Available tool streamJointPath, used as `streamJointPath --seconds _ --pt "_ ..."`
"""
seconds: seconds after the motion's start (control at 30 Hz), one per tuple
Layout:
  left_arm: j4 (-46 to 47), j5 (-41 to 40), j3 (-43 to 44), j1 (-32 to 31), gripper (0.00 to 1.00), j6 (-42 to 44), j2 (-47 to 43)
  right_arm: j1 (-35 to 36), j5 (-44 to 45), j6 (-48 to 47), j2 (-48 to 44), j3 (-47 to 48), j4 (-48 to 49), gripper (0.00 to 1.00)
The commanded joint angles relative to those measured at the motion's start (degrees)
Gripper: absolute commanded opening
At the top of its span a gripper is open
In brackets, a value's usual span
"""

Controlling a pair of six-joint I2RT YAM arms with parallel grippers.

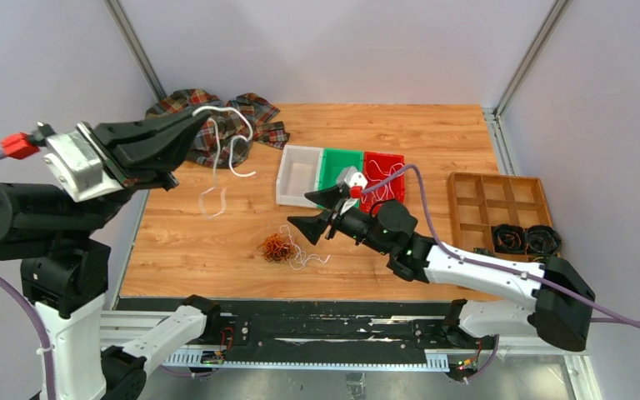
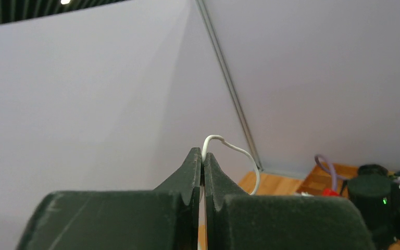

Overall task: Untangle the cables
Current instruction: Untie the cable, then place the cable in the bin.

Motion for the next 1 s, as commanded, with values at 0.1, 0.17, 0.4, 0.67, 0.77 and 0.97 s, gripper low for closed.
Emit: streamJointPath --seconds 0.1,0.17,0.4,0.67,0.77,0.97 --pt "1.74 1.86 -9.10 -0.31 0.00 -4.38 -4.58 -0.79 -12.78 -3.41 -1.71 11.73 -4.27 0.70" --pt "1.70 2.59 -10.03 -0.34 0.00 -5.62 -4.63 -0.52 -15.77 -3.14 0.10 13.83 -1.89 0.70" --pt "0.57 4.65 -12.66 -0.29 0.00 -8.03 -5.49 -0.09 -17.95 -3.34 6.73 18.74 1.63 0.54" --pt "-1.42 6.44 -13.45 -0.29 0.00 -7.53 -6.25 -0.13 -9.03 -3.28 5.23 17.73 -0.23 0.01" --pt "-2.61 6.90 -16.12 -0.34 0.00 -6.98 -7.85 -1.38 -3.06 -0.52 2.11 15.91 -0.79 0.01" --pt "-12.12 11.70 -26.62 -0.31 0.04 -3.92 -8.81 -7.00 1.53 7.83 -2.37 14.89 -4.13 0.01"
